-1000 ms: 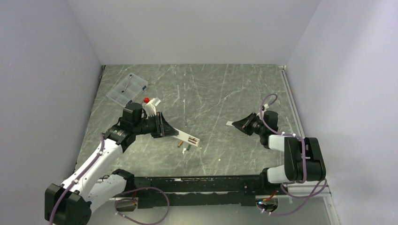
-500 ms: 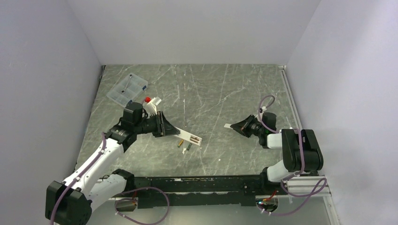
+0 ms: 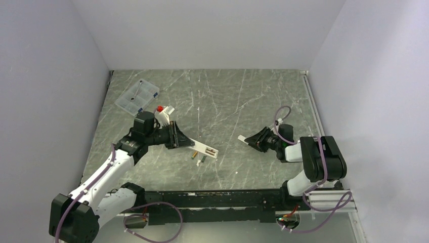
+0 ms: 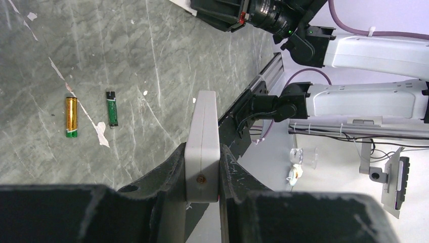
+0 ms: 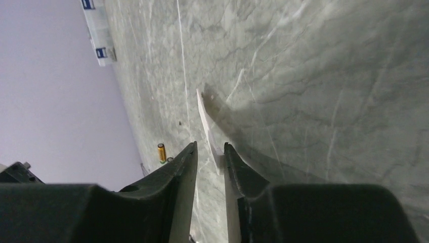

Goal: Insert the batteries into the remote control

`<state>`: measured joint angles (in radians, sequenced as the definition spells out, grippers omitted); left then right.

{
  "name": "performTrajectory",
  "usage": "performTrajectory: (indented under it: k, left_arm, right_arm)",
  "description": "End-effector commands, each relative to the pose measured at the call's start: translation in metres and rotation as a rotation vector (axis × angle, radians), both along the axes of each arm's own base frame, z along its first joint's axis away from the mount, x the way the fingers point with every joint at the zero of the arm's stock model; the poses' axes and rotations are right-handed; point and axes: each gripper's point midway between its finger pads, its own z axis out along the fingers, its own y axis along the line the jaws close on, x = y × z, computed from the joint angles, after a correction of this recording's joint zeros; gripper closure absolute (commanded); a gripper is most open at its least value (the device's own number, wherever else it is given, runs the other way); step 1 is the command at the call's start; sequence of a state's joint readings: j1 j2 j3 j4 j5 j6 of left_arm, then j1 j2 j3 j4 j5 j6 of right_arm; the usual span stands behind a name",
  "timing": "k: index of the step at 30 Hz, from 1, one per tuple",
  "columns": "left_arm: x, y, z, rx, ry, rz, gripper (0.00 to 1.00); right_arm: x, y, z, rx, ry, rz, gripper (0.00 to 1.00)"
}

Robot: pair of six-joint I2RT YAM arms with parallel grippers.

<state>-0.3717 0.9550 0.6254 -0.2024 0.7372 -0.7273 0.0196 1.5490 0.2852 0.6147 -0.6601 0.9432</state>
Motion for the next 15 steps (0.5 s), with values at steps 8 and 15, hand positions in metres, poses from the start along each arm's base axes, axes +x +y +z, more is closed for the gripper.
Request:
performTrajectory:
  k: [8, 15]
  left_arm:
    - [-0.001, -0.002, 0.013, -0.031, -0.044, -0.016, 1.0]
    - [-0.001, -0.002, 0.014, -0.037, -0.047, -0.017, 1.0]
  right_arm:
    - [0.003, 0.005, 0.009, -0.056, -0.046, 0.017, 0.54]
    - [-0.001, -0.004, 0.013, -0.175, -0.042, 0.011, 0.45]
